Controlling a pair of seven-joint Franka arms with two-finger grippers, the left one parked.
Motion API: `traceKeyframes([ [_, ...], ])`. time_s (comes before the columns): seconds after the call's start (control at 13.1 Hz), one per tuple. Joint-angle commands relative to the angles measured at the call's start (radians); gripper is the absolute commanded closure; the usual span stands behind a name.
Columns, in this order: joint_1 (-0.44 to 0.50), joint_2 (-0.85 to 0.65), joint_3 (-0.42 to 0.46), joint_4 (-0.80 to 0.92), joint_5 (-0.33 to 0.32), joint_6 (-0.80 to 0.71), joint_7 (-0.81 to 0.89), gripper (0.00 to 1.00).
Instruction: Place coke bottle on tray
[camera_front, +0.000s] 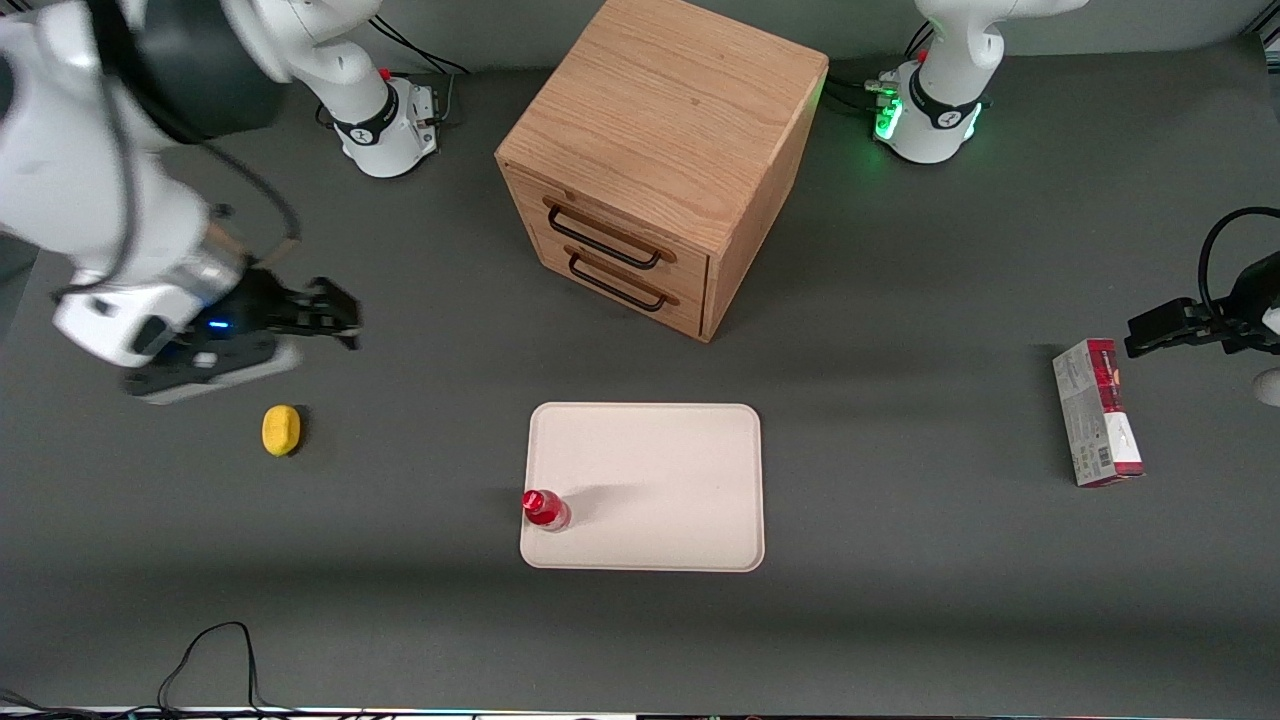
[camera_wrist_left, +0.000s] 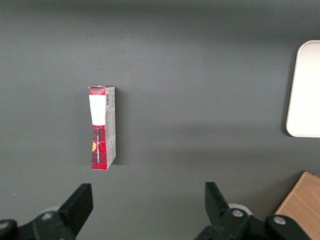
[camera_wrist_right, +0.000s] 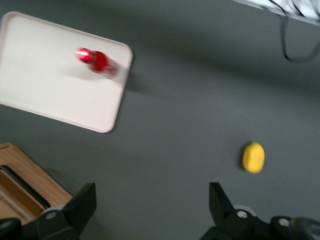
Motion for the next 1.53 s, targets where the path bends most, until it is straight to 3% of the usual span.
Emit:
traceKeyframes([
  [0.0, -0.117, -0.091, 0.012, -0.129, 0.03, 0.033, 0.009, 0.0],
  [0.23, -0.278, -0.109, 0.087, -0.136, 0.031, 0.003, 0.007, 0.0],
  [0.38, -0.331, -0.109, 0.11, -0.135, 0.03, -0.008, 0.009, 0.0],
  [1.45, -0.341, -0.103, 0.104, -0.121, -0.019, -0.011, 0.036, 0.0],
])
